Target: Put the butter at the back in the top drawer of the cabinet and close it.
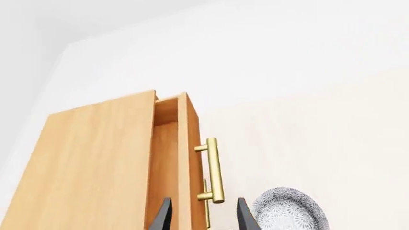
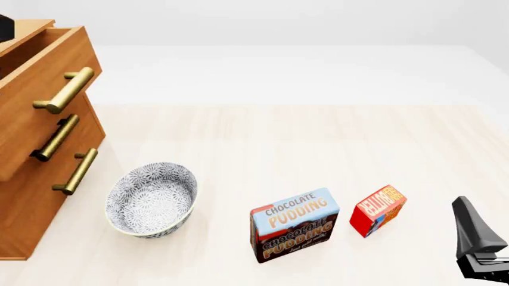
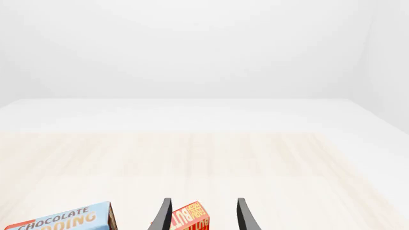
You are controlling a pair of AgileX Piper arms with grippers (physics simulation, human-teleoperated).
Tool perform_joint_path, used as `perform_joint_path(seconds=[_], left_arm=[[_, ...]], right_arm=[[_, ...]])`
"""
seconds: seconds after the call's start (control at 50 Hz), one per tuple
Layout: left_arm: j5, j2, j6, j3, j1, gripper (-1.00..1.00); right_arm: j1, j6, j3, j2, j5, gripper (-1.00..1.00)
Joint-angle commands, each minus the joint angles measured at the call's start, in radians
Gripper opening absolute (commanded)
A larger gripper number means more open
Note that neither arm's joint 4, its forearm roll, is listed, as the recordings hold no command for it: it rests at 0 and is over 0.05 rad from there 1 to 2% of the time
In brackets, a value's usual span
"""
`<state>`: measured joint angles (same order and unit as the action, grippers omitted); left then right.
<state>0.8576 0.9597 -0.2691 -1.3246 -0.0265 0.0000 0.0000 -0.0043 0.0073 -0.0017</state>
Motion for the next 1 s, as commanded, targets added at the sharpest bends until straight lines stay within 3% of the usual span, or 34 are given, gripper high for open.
perform_joint_path(seconds=[0.02, 0.44, 1.0], left_arm=[[0.026, 0.053, 0.058, -0.035, 0.007, 1.0], [0.073, 0.116, 0.139, -0.061, -0.034, 1.0], [0.069, 0.143, 0.149, -0.039, -0.075, 1.0]], right_arm=[[0.0, 0.0, 0.0, 0.0, 0.0, 1.0], [0.0, 0.0, 0.0, 0.0, 0.0, 1.0], [0.0, 0.0, 0.0, 0.0, 0.0, 1.0]])
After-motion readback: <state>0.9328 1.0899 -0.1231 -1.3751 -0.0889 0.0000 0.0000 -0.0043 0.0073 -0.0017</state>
